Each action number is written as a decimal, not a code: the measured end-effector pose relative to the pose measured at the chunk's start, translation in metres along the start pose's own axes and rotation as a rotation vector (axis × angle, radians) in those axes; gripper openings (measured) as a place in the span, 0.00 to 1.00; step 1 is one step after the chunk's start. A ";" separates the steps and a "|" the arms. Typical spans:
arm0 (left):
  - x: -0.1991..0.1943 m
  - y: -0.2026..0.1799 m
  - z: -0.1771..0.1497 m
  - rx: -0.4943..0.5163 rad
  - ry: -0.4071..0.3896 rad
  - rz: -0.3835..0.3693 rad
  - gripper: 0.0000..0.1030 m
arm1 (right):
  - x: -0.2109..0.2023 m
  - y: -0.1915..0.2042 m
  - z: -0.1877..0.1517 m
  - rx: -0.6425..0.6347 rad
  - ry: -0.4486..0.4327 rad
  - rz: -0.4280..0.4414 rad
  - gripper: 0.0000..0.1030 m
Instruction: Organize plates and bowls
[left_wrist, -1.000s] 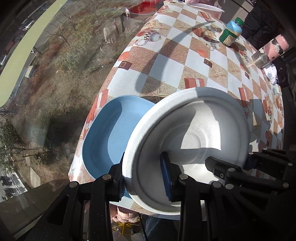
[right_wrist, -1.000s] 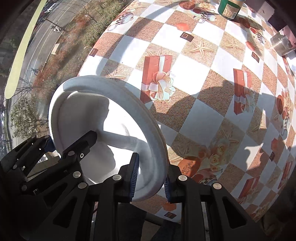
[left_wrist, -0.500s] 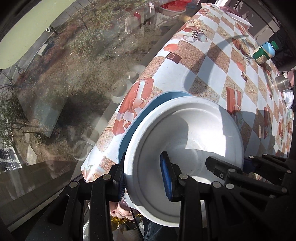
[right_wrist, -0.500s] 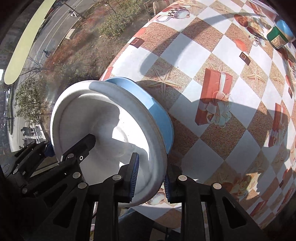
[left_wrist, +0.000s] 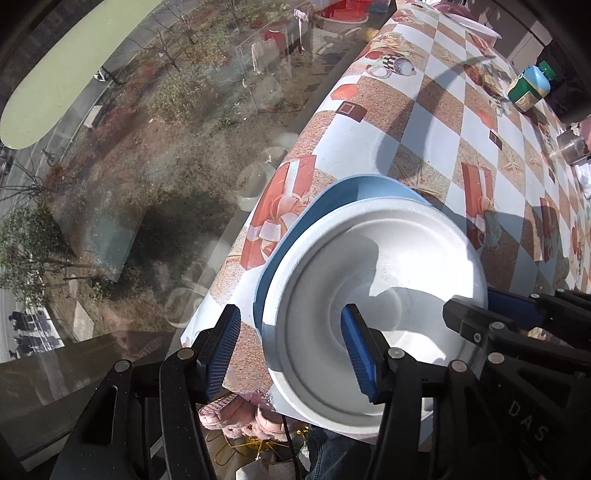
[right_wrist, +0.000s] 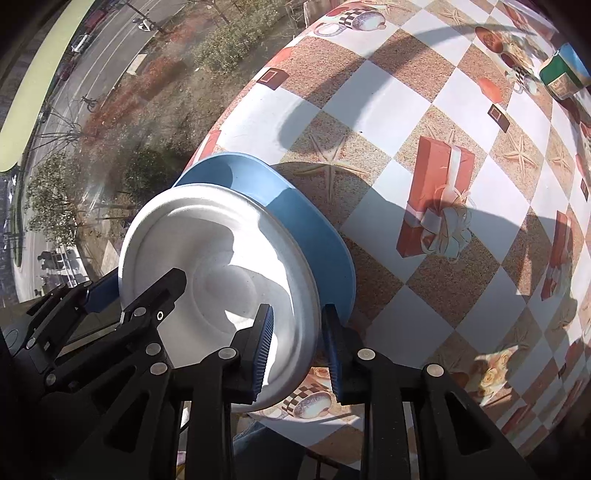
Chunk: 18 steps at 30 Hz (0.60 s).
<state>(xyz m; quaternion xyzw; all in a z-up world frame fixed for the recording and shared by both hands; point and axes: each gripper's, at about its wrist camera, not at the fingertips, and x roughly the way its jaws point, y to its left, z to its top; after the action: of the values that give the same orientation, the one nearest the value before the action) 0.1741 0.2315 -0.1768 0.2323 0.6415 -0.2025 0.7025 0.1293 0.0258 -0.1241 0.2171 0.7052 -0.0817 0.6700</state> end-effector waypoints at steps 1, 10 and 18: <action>-0.002 0.002 -0.001 -0.001 -0.018 0.025 0.77 | -0.005 -0.001 -0.003 0.003 -0.008 -0.008 0.28; -0.011 0.011 -0.007 -0.006 -0.025 0.001 1.00 | -0.023 -0.021 -0.017 0.087 -0.071 -0.028 0.80; -0.025 -0.002 -0.014 0.035 -0.058 -0.007 1.00 | -0.045 -0.011 -0.032 0.035 -0.175 -0.046 1.00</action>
<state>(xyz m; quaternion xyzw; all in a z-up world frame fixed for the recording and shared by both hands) 0.1592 0.2382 -0.1533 0.2363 0.6179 -0.2231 0.7160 0.0955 0.0201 -0.0796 0.2049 0.6471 -0.1280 0.7231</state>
